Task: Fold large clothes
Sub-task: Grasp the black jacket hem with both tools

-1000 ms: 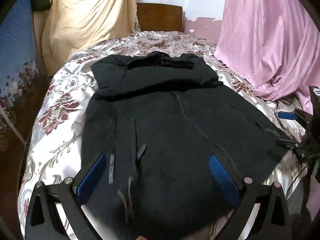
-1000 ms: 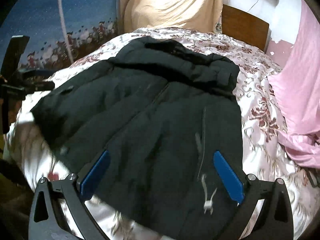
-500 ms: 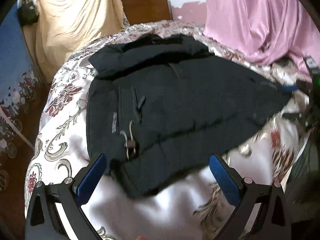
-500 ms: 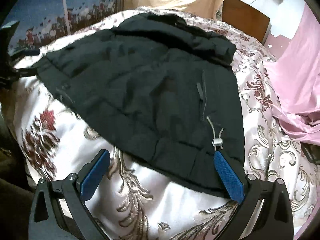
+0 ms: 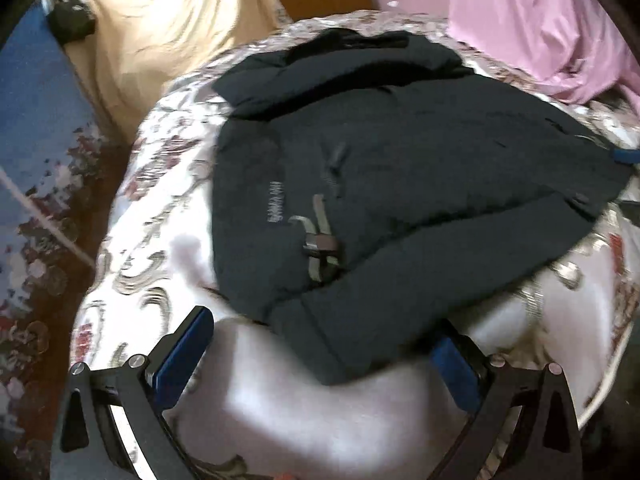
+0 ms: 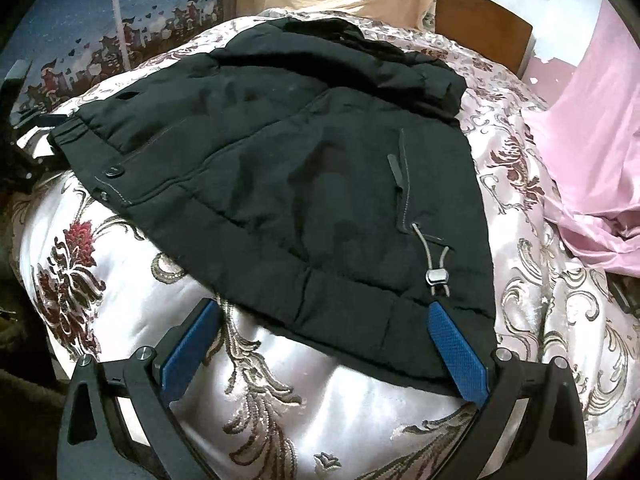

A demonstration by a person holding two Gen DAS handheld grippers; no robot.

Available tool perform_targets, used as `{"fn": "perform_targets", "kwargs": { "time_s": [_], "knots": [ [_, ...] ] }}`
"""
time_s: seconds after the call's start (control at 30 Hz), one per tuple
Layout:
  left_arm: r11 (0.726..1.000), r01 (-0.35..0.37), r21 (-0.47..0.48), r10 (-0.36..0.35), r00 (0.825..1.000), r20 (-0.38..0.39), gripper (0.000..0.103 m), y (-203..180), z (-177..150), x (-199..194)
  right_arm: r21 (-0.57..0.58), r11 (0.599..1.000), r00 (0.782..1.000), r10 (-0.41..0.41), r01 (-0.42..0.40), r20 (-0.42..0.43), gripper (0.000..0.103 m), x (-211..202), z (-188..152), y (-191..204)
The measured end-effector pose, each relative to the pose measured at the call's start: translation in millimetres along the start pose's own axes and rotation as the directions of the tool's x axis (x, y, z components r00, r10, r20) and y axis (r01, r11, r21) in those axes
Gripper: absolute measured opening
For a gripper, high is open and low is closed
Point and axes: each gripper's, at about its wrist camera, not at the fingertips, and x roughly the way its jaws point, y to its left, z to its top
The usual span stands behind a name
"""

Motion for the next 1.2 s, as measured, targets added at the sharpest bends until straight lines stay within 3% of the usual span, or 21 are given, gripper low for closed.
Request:
{"fn": "perform_targets", "kwargs": {
  "time_s": [0.23, 0.3, 0.33, 0.37, 0.6, 0.67, 0.73, 0.77, 0.83, 0.93, 1.03, 1.2],
  "knots": [
    [0.995, -0.093, 0.039, 0.090, 0.993, 0.073, 0.102, -2.9, 2.4, -11.4, -0.099, 0.989, 0.994, -0.109, 0.108, 0.000, 0.102, -1.6, -2.0, 4.6],
    [0.993, -0.101, 0.053, 0.095, 0.990, 0.100, 0.094, -4.3, 3.8, -15.9, -0.147, 0.977, 0.988, -0.155, 0.153, -0.003, 0.102, 1.1, 0.3, 9.0],
    [0.994, -0.095, 0.055, 0.088, 0.990, 0.109, 0.086, -4.2, 5.6, -17.2, -0.169, 0.970, 0.985, -0.175, 0.172, -0.001, 0.102, 3.0, 1.6, 12.1],
    [0.995, -0.083, 0.051, 0.077, 0.990, 0.115, 0.077, -3.9, 7.2, -19.0, -0.186, 0.965, 0.983, -0.186, 0.183, 0.000, 0.101, 3.6, 4.9, 13.1],
    [0.999, 0.007, 0.040, -0.012, 0.991, 0.131, 0.042, -4.1, 18.3, -19.9, -0.273, 0.928, 0.967, -0.251, 0.252, 0.040, 0.101, 5.4, 14.3, 22.2],
    [0.999, 0.015, 0.046, -0.021, 0.991, 0.133, 0.036, -6.1, 18.9, -18.9, -0.284, 0.926, 0.968, -0.245, 0.250, 0.055, 0.091, 2.6, 13.4, 24.2],
    [0.999, 0.029, 0.041, -0.034, 0.991, 0.132, 0.033, -6.9, 19.1, -18.6, -0.296, 0.929, 0.975, -0.214, 0.224, 0.066, 0.067, -1.2, 11.0, 27.9],
    [0.999, 0.040, 0.035, -0.044, 0.990, 0.131, 0.031, -6.5, 19.3, -18.9, -0.301, 0.930, 0.977, -0.201, 0.213, 0.070, 0.062, -2.3, 9.6, 29.4],
    [0.998, 0.052, 0.028, -0.055, 0.990, 0.129, 0.029, -6.6, 19.9, -19.2, -0.309, 0.929, 0.979, -0.183, 0.201, 0.089, 0.038, -4.1, 7.4, 33.6],
    [0.998, 0.050, 0.034, -0.054, 0.990, 0.129, 0.026, -7.1, 20.0, -19.5, -0.289, 0.938, 0.980, -0.165, 0.192, 0.115, 0.020, -5.5, 5.0, 37.5],
    [0.998, 0.051, 0.033, -0.055, 0.991, 0.125, 0.024, -8.7, 20.4, -20.6, -0.258, 0.950, 0.980, -0.148, 0.178, 0.133, 0.010, -7.0, 4.6, 37.2],
    [0.999, 0.043, 0.019, -0.045, 0.989, 0.144, 0.017, -9.6, 19.7, -25.4, -0.170, 0.974, 0.976, -0.120, 0.152, 0.184, 0.007, -17.9, 3.8, 28.7]
  ]
}}
